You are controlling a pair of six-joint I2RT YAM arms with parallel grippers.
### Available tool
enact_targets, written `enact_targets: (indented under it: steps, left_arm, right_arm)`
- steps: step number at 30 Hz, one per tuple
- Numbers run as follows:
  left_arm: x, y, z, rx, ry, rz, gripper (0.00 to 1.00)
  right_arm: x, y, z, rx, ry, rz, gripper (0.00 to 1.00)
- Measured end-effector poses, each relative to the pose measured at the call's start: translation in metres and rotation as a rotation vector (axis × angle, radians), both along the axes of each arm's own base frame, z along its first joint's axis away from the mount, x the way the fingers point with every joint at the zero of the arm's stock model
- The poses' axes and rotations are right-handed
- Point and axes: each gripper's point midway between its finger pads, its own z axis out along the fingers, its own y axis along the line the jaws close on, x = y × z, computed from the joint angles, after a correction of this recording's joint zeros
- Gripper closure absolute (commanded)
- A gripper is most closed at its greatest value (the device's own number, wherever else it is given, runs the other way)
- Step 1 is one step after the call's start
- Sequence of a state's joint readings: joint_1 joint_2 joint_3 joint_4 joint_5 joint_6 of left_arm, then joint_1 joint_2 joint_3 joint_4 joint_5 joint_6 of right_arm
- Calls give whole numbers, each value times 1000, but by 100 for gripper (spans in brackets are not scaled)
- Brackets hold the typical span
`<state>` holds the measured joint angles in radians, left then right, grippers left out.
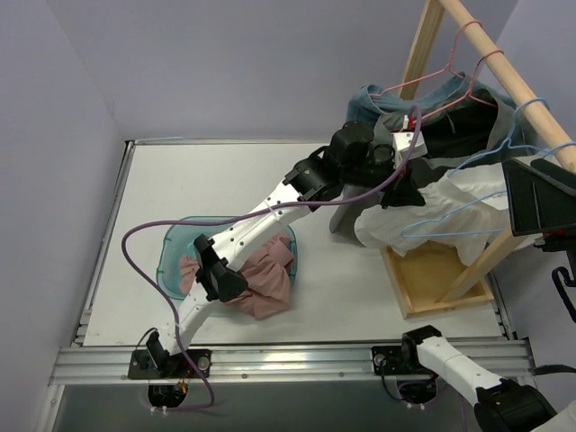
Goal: Remove the skirt from the hanger
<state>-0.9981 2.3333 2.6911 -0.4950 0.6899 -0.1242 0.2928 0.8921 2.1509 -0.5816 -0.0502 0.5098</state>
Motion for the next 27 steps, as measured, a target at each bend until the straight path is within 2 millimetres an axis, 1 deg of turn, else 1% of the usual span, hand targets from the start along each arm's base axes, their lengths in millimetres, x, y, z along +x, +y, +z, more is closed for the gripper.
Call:
enact_targets:
  steps: [3, 5, 11, 14, 18, 21, 27]
  left_arm:
    - [5, 6, 5, -5, 62, 23, 98]
    - [8, 13, 14, -16, 103, 38, 98]
    - [14, 33, 62, -119, 162, 58, 98]
    - [9, 38, 81, -165, 175, 45, 98]
    - [0, 40, 101, -236, 184, 5, 98]
    - [-5, 43, 111, -272, 200, -31, 98]
    - [-9, 51, 117, -268, 199, -46, 98]
  right_arm:
    - [3, -2, -6, -6, 25, -16, 0]
    - [7, -3, -10, -7, 42, -24, 0]
    - [21, -8, -23, -10, 92, -70, 0]
    - [19, -11, -22, -5, 88, -87, 0]
    - [13, -16, -17, 5, 68, -101, 0]
    - [10, -19, -15, 9, 61, -108, 0]
    - [9, -21, -16, 9, 63, -117, 0]
